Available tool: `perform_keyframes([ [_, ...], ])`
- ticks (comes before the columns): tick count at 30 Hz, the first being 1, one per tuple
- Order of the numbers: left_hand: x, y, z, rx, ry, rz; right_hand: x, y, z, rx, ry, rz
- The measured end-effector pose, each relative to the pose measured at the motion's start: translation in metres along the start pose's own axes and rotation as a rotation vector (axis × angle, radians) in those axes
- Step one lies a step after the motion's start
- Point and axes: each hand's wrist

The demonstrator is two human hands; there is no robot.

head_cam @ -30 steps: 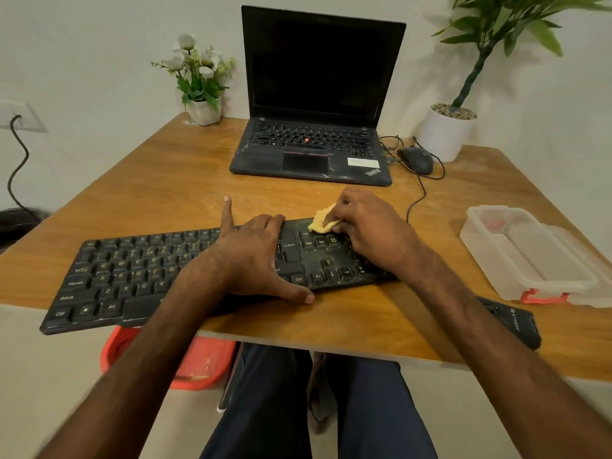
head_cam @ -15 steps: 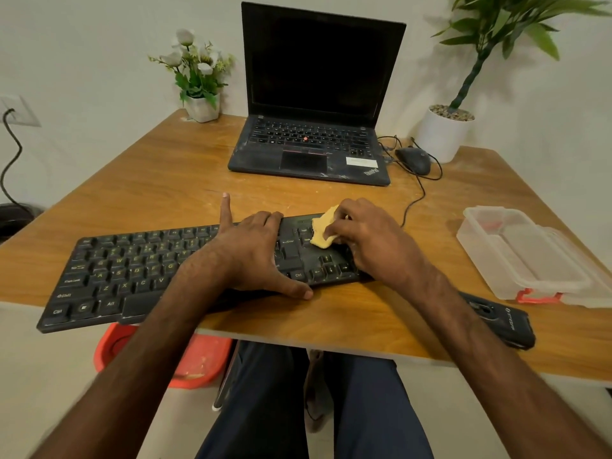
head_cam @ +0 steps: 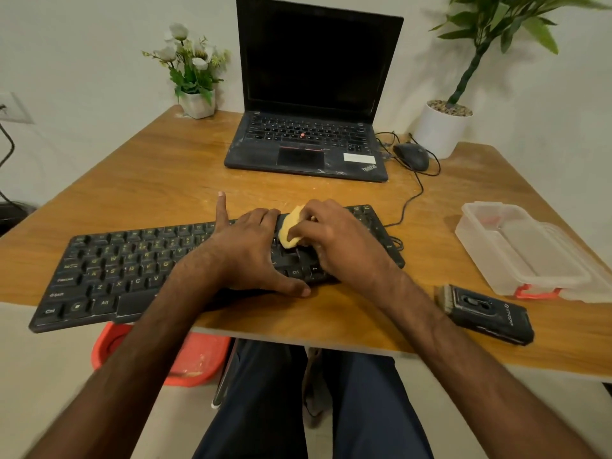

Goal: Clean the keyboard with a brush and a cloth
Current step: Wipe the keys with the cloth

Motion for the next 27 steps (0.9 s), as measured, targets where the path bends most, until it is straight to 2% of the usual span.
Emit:
perform_keyframes([
  [5,-0.001,-0.001,-0.003,-0.003,-0.03,-0.011,-0.011,0.007,0.04,0.225,-0.041,-0.025],
  [9,0.001,0.001,-0.002,-0.005,-0.006,-0.004,-0.018,-0.014,0.023,0.147,-0.057,-0.104],
  [13,0.0,0.001,0.002,-0.012,0.023,-0.007,-0.008,-0.009,0.008,0.084,0.066,-0.041],
  [16,-0.001,0.0,0.001,-0.012,0.016,-0.008,0.001,0.008,0.013,0.113,0.014,0.003],
  [18,-0.001,0.001,-0.002,-0.004,-0.005,-0.006,-0.002,0.014,0.027,0.204,-0.036,-0.006],
  [21,0.001,0.001,-0.003,0.003,-0.007,0.007,-0.012,0.007,0.037,0.21,0.048,-0.022],
  [25,0.004,0.002,-0.002,-0.005,0.0,0.025,-0.021,-0.02,0.007,0.079,0.204,-0.125],
  [27,0.005,0.002,-0.002,0.007,0.004,0.023,-0.032,-0.025,0.006,0.095,0.265,-0.212],
])
Point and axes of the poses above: each hand's wrist, its own y-axis towards the middle knuckle, its own x-axis out of the palm, z = x × y, and after that the axes turned 1 degree about -x, right-handed
